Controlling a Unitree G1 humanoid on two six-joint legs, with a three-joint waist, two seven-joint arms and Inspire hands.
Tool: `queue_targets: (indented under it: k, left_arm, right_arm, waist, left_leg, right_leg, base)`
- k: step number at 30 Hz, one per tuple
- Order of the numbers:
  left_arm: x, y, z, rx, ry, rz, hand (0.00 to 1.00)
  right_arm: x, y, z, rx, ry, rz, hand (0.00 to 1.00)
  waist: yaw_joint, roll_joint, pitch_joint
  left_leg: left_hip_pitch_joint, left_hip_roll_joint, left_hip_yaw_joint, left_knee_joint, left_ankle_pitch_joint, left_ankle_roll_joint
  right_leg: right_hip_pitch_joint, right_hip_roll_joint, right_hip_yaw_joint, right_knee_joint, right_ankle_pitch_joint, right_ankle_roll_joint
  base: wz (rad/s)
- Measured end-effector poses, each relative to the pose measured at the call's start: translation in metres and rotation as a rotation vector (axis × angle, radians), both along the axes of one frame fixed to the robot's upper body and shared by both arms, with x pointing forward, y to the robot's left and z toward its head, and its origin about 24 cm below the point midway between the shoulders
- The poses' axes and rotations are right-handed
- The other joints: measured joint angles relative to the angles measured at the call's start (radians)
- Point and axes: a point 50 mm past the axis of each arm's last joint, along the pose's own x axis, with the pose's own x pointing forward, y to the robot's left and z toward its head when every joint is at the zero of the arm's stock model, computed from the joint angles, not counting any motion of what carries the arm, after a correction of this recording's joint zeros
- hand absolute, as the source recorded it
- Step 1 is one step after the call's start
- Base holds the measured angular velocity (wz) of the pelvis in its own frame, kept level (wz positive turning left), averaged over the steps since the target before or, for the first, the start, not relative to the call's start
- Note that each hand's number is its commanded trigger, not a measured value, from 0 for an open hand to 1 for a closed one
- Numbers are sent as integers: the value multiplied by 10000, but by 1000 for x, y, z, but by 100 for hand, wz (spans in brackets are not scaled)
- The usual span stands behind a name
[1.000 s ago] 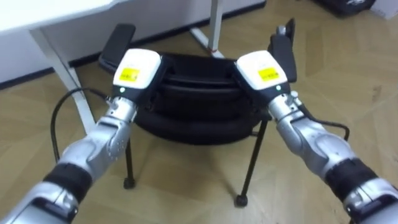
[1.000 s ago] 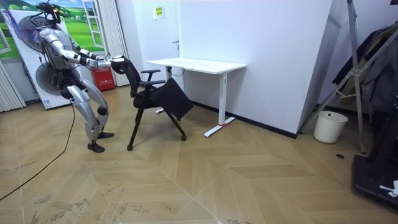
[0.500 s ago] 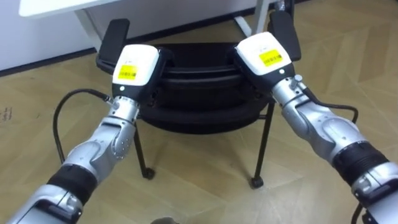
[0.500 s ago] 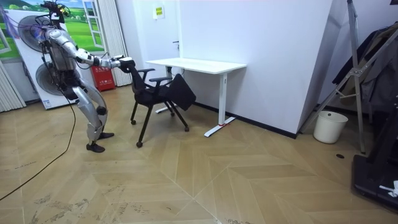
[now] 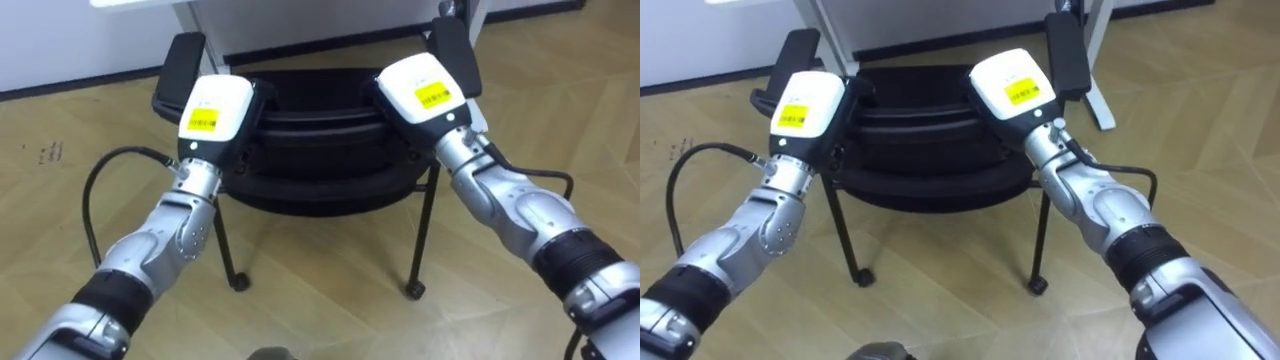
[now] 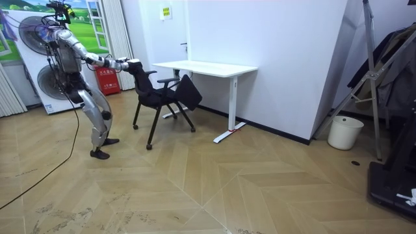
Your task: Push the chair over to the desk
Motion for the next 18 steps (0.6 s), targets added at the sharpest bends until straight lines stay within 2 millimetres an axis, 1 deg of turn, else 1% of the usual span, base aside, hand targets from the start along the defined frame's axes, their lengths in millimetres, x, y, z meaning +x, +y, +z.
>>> queue_targets:
  k: [2, 3, 4, 5, 6, 7, 8, 9, 10, 11, 12, 13, 14, 15, 16, 17, 18]
  left_arm:
    - [-2, 1, 0, 20, 29, 24, 100]
    - [-3, 0, 0, 55, 67, -9, 100]
    - [-4, 0, -1, 67, 83, -21, 100]
    - [-5, 0, -3, 109, 185, -48, 100]
    - [-6, -1, -6, 122, 422, -100, 100]
    - [-9, -2, -11, 165, 635, -168, 100]
    - [-10, -2, -13, 177, 684, -198, 100]
    - [-13, -1, -15, 242, 722, -254, 100]
    - [-13, 0, -14, 292, 701, -336, 100]
    - [-13, 2, -14, 318, 687, -357, 100]
    - [-13, 5, -14, 402, 692, -377, 100]
    - [-13, 7, -13, 443, 720, -402, 100]
    - [-13, 9, -13, 449, 721, -404, 100]
    - [-13, 10, -12, 407, 678, -421, 100]
    - [-13, 12, -11, 414, 682, -378, 100]
    - [-13, 13, -12, 433, 697, -377, 100]
    - [-13, 16, -12, 505, 729, -402, 100]
  right_arm:
    - [-1, 1, -1, 26, 24, 8, 100]
    - [-3, 0, -3, 49, 79, 5, 100]
    - [-3, 0, -4, 66, 114, -13, 100]
    - [-5, -1, -8, 105, 218, -51, 100]
    - [-8, -2, -12, 109, 358, -91, 100]
    - [-12, -3, -18, 151, 551, -142, 100]
    - [-13, -3, -21, 174, 633, -158, 100]
    - [-16, -3, -25, 224, 761, -145, 100]
    - [-17, -2, -26, 278, 775, -138, 100]
    - [-17, -1, -27, 332, 790, -144, 100]
    - [-18, 2, -28, 410, 842, -145, 100]
    - [-18, 4, -29, 451, 855, -121, 100]
    - [-18, 5, -29, 466, 855, -92, 100]
    - [-18, 8, -27, 511, 807, -46, 100]
    - [-18, 9, -27, 531, 802, -35, 100]
    - [-18, 10, -28, 545, 831, -22, 100]
    - [-18, 14, -30, 622, 914, 5, 100]
  waist:
    - [41, -40, -37]
    - [31, -88, -105]
    - [45, -119, -124]
    - [94, -150, -129]
    - [-83, -129, -133]
    - [-154, -138, -120]
    - [-112, -158, -108]
    - [-21, -167, -107]
    - [100, -67, -101]
    - [166, -38, -88]
    - [189, 18, -50]
    - [195, 142, 24]
    - [250, 117, 6]
    - [357, 111, 3]
    - [428, 164, 37]
    - [454, 165, 37]
    - [473, 191, 54]
  left_leg:
    - [1, 1, 148, -31, -45, 81]
    - [20, -4, 270, -65, -85, 170]
    - [52, -21, 315, -70, -111, 215]
    - [211, -103, 363, -74, -174, 311]
    - [372, -166, 342, 1, -270, 448]
    - [633, -170, 546, 55, -416, 541]
    - [768, -140, 659, 79, -501, 578]
    - [938, -46, 796, 197, -674, 607]
    - [1008, 127, 798, 429, -868, 629]
    - [1032, 204, 810, 522, -943, 632]
    - [1115, 290, 782, 644, -1066, 633]
    - [1182, 372, 749, 700, -1252, 729]
    - [1189, 383, 731, 699, -1278, 692]
    - [1183, 442, 735, 695, -1325, 649]
    - [1267, 590, 731, 687, -1356, 592]
    - [1325, 679, 729, 683, -1383, 541]
    - [1441, 812, 670, 683, -1456, 406]
  right_leg:
    - [0, -24, 3, -36, -5, 70]
    - [21, -61, 5, -36, -7, 150]
    - [48, -79, 26, -34, 2, 182]
    - [107, -128, 277, 63, 31, 236]
    - [148, -194, 893, 449, 95, 360]
    - [-39, -279, 1703, 1067, 357, 745]
    - [-190, -306, 2108, 1463, 555, 824]
    - [-544, -237, 2822, 2131, 1024, 799]
    - [-806, -126, 3167, 2602, 1483, 780]
    - [-923, -55, 3346, 2798, 1685, 761]
    - [-1150, 41, 3600, 3116, 2059, 809]
    - [-1350, 123, 3804, 3391, 2316, 875]
    - [-1502, 158, 3942, 3430, 2272, 943]
    - [-1915, 196, 4179, 3367, 1921, 1048]
    - [-2278, 224, 4315, 2978, 1691, 1067]
    - [-2438, 228, 4332, 2608, 1671, 1090]
    - [-2658, 243, 4305, 1508, 1722, 1108]
  base:
    - [4]
    - [9]
    - [3]
    - [18]
    - [33]
    - [35]
    - [0]
    - [-31]
    - [-34]
    - [-23]
    - [-16]
    - [-17]
    - [-19]
    - [-13]
    - [-7]
    - [4]
    - [15]
